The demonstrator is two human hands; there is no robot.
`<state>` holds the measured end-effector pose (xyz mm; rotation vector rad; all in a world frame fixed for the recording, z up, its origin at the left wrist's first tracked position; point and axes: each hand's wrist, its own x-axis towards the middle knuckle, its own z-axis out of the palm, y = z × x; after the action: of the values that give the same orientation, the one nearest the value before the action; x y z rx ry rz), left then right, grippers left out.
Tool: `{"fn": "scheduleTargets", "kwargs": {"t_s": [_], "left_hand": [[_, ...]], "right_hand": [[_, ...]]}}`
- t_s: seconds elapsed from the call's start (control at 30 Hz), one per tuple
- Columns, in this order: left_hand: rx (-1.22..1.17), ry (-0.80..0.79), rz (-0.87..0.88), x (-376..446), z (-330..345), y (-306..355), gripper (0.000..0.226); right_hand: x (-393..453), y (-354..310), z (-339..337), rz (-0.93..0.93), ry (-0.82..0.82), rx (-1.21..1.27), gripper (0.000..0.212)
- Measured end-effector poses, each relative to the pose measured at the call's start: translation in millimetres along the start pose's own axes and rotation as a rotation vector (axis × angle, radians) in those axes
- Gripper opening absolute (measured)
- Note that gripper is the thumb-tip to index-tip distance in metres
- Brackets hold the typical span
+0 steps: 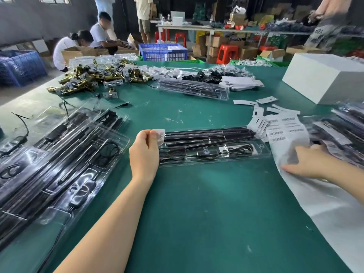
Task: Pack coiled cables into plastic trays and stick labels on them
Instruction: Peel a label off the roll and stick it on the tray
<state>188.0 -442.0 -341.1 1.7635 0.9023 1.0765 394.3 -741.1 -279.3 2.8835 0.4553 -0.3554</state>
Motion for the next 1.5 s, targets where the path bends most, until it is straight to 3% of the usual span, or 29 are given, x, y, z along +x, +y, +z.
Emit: {"fn": "scheduleTargets", "kwargs": {"t_s": [0.1,0.2,0.33,0.57,0.63,0.7,0.8,0.9,0.97,1.03,1.1,1.2,1.37,1.5], "left_hand": [[-0.005,0.009,0.013,-1.0,0.3,1.7,0.021],[-0.012,0.012,0.009,0.2,1.0,0.2,0.019],[-0.021,0.007,0.003,0.2,1.0,-0.4,0.019],[-0.033,0.020,0.018,-1.7,-0.3,0.9,0.019],[-0.037,0.026,0.035,-1.5,-1.1,1.0,0.019],[-0.054,-0.003,0.032,-0.5,-1.3,0.6,0.018],[-0.112,-0.049,0.058,-1.9,-0.8,3.8,0.020],[-0.134,-0.055,0.097,-5.3,-1.3,9.1,0.022],[-0.158,-0.057,0.104,-6.8,-0.9,10.7,0.019],[-0.161,-0.054,0.124,-7.9,-1.4,13.2,0.019],[-0.146,-0.047,0.164,-9.2,-1.8,15.1,0.021],[-0.048,-0.018,0.252,-9.8,-3.0,12.5,0.017],[0.022,0.048,0.447,-14.7,-5.6,17.6,0.016],[0.164,0.070,0.627,-11.8,-6.1,16.4,0.012]], "right_hand": [[-5.6,5.6,5.8,-0.014,0.037,0.214,0.064],[-14.3,19.4,11.6,-0.117,-0.033,0.428,0.073],[-23.6,31.5,29.3,-0.125,-0.150,0.233,0.084],[-20.7,41.5,44.8,-0.119,0.172,0.161,0.072],[-14.2,44.7,41.3,-0.078,0.150,0.110,0.082],[-6.3,45.2,29.8,0.001,0.110,0.284,0.096],[0.5,36.3,5.4,0.054,0.272,0.456,0.103],[-8.2,11.0,-11.4,0.099,0.341,0.266,0.088],[-22.6,-17.5,-19.5,0.004,0.393,0.198,0.071],[-44.0,-54.9,-26.5,-0.213,0.405,0.471,0.052],[-72.9,-97.8,-29.6,-0.424,0.268,0.912,0.032],[-95.0,-153.9,-21.2,-0.558,0.077,1.173,0.021],[-91.2,-205.5,-16.5,-0.333,-0.096,1.485,0.023],[-83.8,-217.4,-21.3,-0.165,-0.170,1.596,0.036]]}}
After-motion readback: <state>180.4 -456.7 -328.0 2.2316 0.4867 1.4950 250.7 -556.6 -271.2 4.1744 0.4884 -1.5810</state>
